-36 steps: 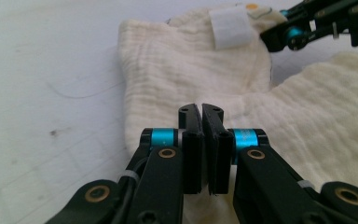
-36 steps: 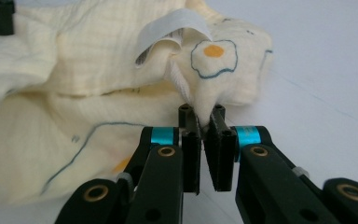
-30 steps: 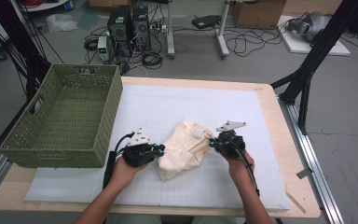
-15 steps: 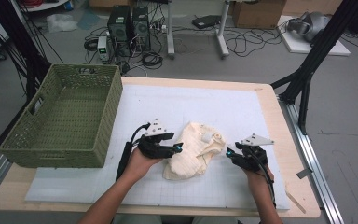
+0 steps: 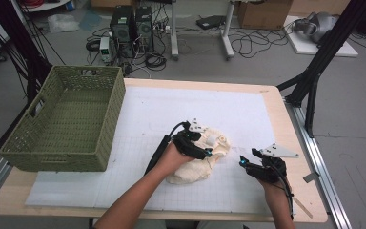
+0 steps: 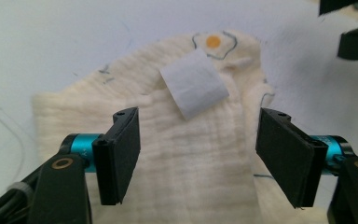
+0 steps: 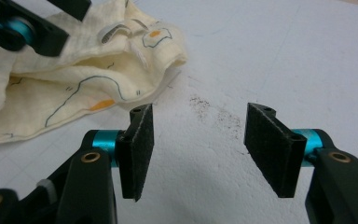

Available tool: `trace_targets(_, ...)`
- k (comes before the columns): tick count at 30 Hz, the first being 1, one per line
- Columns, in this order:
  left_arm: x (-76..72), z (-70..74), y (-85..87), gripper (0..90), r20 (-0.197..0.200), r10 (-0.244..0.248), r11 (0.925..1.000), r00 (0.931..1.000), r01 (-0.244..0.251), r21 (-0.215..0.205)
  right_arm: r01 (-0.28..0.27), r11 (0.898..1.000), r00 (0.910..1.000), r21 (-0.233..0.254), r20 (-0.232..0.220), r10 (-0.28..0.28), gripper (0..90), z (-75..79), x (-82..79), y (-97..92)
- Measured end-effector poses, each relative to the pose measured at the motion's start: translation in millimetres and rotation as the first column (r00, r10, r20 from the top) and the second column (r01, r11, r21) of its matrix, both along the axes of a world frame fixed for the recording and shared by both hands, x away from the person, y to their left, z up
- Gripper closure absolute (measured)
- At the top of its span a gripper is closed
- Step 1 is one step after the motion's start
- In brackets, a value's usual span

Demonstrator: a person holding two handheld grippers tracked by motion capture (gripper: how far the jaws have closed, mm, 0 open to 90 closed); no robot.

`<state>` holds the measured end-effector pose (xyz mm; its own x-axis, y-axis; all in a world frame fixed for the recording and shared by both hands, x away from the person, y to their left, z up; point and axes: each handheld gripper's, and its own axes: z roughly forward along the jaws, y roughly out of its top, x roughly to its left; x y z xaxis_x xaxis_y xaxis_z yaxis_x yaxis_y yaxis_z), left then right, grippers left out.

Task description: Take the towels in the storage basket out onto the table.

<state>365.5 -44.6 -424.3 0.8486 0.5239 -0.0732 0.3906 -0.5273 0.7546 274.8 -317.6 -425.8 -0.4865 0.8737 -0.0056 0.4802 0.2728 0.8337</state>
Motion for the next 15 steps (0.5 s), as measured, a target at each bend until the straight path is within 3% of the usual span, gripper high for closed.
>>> trace_targets(3, 0.2, -6.2, -7.0, 45.1, -0.015, -0.032, 0.9975, 0.9994, 0.033, 0.063, 0.005, 1.0, 1.0, 0.002, -0.003, -0.005, 41.6, -0.6, -0.8, -1.9)
trace_targets(6, -0.2, -6.7, -7.2, 65.6, -0.013, -0.055, 0.9966, 0.9984, 0.055, 0.062, 0.006, 1.0, 1.0, 0.001, -0.005, -0.006, 41.6, -1.6, -0.1, -4.0)
trace_targets(9, 1.7, -1.7, -0.3, 78.8, -0.016, -0.046, 0.9989, 0.9988, 0.046, 0.002, 0.01, 1.0, 0.9999, 0.004, -0.012, -0.01, 41.7, -2.8, 0.3, -5.5)
trace_targets(11, 4.2, 3.6, 8.0, 79.2, -0.023, -0.021, 0.9983, 0.9995, 0.02, -0.054, 0.01, 1.0, 0.9998, 0.006, -0.019, -0.009, 41.8, -3.2, 0.5, -5.5)
trace_targets(15, 6.3, 11.5, 21.9, 80.4, -0.013, 0.014, 0.9925, 0.9998, -0.015, -0.122, 0.004, 1.0, 0.9998, 0.015, -0.02, -0.004, 41.9, -3.4, 1.0, -3.4)
